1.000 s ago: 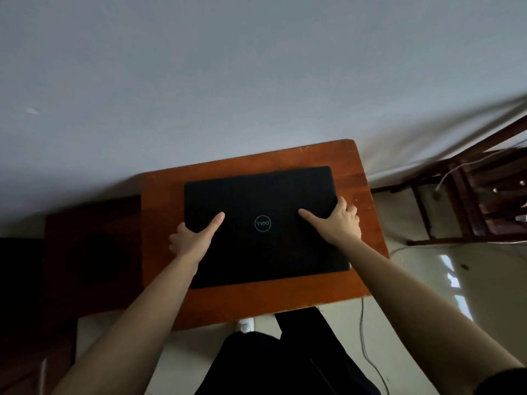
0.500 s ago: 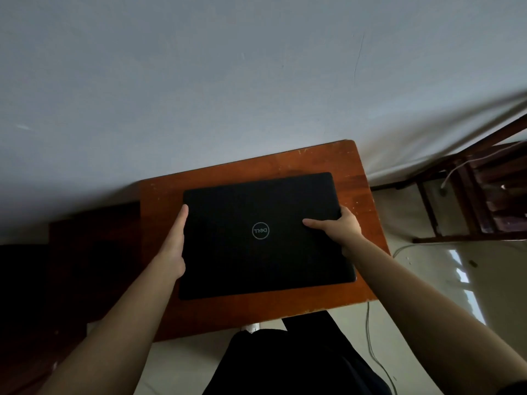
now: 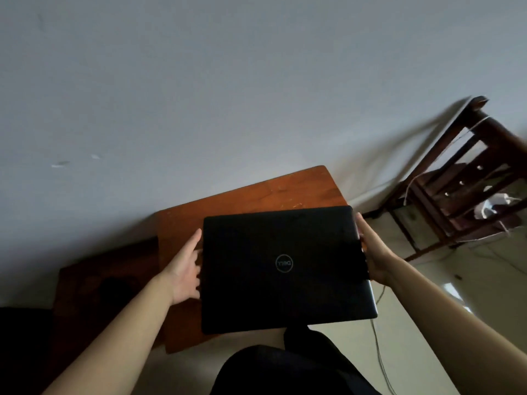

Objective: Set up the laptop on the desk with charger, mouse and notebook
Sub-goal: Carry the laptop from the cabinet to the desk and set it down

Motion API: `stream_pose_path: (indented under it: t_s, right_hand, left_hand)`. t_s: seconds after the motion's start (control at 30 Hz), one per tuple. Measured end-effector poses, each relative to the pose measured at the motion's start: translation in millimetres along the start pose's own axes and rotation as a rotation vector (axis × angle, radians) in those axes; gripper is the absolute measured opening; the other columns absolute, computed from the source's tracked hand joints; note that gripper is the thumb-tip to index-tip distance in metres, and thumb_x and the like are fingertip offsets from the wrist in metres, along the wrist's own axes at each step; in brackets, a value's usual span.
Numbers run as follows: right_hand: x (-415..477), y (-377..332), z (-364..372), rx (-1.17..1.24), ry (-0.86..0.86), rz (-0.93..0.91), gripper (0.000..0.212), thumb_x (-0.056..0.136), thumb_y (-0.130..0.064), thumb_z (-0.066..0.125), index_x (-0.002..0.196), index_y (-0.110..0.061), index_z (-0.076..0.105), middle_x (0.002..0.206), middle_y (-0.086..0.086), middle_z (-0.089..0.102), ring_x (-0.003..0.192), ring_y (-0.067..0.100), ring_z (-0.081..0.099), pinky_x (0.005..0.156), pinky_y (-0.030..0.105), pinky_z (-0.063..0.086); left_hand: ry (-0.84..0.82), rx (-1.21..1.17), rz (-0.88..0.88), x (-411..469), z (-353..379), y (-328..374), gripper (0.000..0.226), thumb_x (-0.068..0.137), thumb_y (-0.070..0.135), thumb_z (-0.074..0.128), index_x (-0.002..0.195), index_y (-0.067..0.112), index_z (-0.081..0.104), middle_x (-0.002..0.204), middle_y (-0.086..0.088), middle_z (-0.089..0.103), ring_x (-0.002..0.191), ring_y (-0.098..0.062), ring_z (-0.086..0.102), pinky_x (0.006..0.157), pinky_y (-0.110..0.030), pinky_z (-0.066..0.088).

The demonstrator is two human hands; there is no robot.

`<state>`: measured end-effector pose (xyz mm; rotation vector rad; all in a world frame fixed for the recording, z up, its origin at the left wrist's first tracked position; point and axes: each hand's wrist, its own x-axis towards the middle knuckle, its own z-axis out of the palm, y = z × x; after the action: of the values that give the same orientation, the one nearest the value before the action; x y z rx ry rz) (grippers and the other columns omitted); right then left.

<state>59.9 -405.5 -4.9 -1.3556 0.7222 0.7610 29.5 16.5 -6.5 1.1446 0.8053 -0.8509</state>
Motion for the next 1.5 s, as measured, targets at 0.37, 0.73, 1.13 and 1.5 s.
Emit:
stream_pose_path:
  t_s: [0.37,0.73,1.13,1.5]
  right_hand:
    - [-158.6,148.6,-148.1,0.255,0.15,0.016,0.124,0.045,-0.101,0.057,0.152,-0.045,0.03,0.144,0.017,0.048,0.132,0.051,0.044,0.103,0.072,0.036]
    - [-299.9,313.4,-278.1,0.62,0.412,-0.132,0.116,0.049,-0.103,0.051,0.149,-0.047,0.038,0.14,0.023,0.056,0.124,0.05,0.055,0.103,0.076,0.034]
    - [-363.1,362.0,-510.0,0.828,0.551,-0.182,0.113,0.049,-0.103,0.052,0.147,-0.049,0.039,0.133,0.017,0.061,0.113,0.042,0.064,0.085,0.061,0.055]
    - [-382.6,326.4,-680.0,0.903,0.625,-0.152,0.106,0.063,-0.099,0.043,0.152,-0.044,0.031,0.152,0.016,0.042,0.134,0.046,0.044,0.107,0.068,0.035]
  left_hand:
    - [-0.421,0.436,-0.075,12.0,108.1,-50.1,0.118,0.06,0.094,0.058,0.156,0.04,0.017,0.162,-0.012,0.025,0.147,-0.043,0.024,0.111,-0.074,0.021]
    - [-0.573,0.857,-0.104,28.9,376.9,-92.8,0.108,0.069,0.086,0.051,0.157,0.037,0.013,0.166,-0.008,0.015,0.148,-0.041,0.022,0.114,-0.07,0.015]
    - [-0.609,1.149,-0.072,45.0,693.0,-173.3,0.116,0.053,0.091,0.065,0.152,0.039,0.033,0.152,-0.006,0.044,0.129,-0.045,0.05,0.092,-0.069,0.045]
    - [-0.56,1.235,0.007,54.2,898.3,-203.6,0.097,0.071,0.092,0.044,0.148,0.033,0.043,0.147,-0.01,0.05,0.132,-0.047,0.045,0.104,-0.069,0.034]
